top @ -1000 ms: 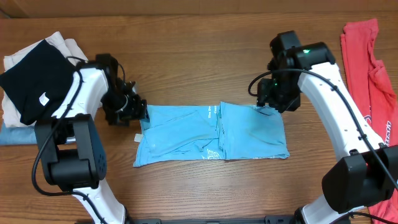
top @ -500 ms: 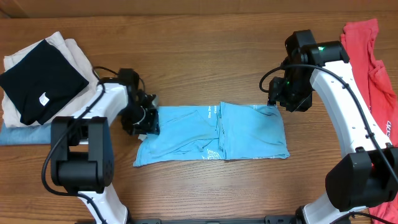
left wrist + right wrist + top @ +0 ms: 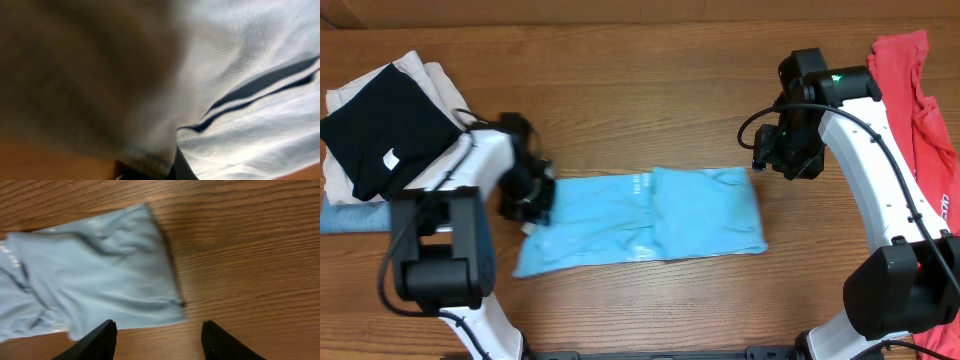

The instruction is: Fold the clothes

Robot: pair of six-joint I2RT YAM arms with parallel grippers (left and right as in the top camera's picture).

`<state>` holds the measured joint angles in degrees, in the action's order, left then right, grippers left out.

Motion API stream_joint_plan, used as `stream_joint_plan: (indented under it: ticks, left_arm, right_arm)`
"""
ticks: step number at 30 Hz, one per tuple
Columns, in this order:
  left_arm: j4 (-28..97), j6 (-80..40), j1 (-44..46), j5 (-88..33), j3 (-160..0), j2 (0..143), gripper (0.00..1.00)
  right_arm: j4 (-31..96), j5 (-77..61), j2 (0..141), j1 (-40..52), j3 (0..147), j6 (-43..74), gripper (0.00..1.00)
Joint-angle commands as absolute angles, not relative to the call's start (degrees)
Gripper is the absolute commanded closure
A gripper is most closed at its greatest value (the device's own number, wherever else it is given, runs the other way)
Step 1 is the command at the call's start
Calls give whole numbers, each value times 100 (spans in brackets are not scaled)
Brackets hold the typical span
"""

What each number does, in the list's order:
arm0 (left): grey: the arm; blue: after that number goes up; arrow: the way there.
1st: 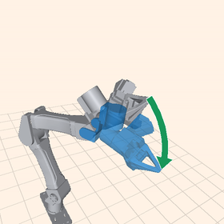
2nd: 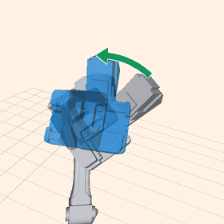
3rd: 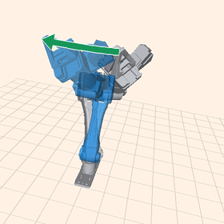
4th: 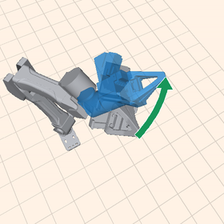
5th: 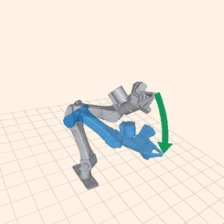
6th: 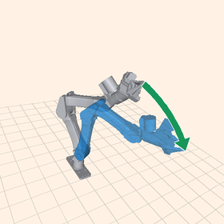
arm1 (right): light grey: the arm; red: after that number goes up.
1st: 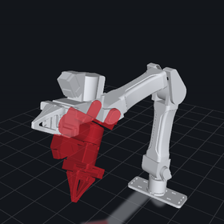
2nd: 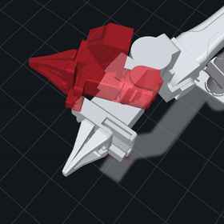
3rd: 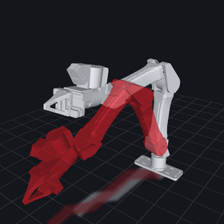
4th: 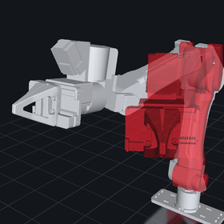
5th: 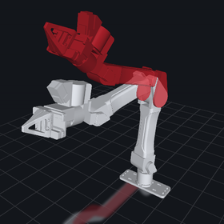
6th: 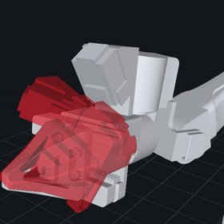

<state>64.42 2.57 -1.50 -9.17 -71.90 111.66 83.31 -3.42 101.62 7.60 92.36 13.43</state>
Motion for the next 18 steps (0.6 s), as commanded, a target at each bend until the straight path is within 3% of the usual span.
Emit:
stream_joint_plan:
  ticks: [1, 8, 18]
  left_arm:
    - [6818, -43, -917, -198, -8106, 11194, 96]
    - [7533, -43, -1636, -808, -9708, 11194, 96]
    - [8407, -56, -523, -1490, -10322, 11196, 96]
  right_arm:
    - [8311, -257, 10125, 762, 9308, 1304, 41]
    - [8300, -255, 10125, 762, 9308, 1304, 40]
    - [8320, -255, 10125, 762, 9308, 1302, 40]
